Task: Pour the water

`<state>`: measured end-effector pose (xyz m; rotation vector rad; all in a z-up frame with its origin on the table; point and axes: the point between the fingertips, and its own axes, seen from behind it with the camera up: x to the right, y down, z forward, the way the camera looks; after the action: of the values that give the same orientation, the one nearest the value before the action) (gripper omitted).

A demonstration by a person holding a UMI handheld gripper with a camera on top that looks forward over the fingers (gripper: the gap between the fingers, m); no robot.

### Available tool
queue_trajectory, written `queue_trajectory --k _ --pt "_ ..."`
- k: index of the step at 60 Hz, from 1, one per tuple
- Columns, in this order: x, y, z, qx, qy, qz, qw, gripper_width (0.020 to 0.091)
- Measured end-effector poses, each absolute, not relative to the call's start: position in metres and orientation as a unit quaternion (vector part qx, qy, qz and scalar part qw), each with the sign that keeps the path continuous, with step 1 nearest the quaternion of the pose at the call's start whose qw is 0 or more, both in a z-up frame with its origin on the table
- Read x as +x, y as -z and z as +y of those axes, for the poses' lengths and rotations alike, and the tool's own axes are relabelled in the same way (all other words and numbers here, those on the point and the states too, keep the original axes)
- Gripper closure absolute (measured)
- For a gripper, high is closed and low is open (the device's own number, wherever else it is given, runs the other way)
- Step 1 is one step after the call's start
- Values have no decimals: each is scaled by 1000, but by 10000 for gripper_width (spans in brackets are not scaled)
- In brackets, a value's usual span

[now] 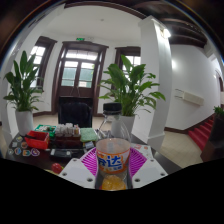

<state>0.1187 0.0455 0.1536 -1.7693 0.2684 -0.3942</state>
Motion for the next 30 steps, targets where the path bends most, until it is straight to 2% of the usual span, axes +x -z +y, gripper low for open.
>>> queue_trajectory --k 5,19,30 --pt "126 -132 48 -773 166 118 601 736" --pt "137 -136 40 -743 129 157 637 730" --pt "137 -137 36 -744 120 162 637 597"
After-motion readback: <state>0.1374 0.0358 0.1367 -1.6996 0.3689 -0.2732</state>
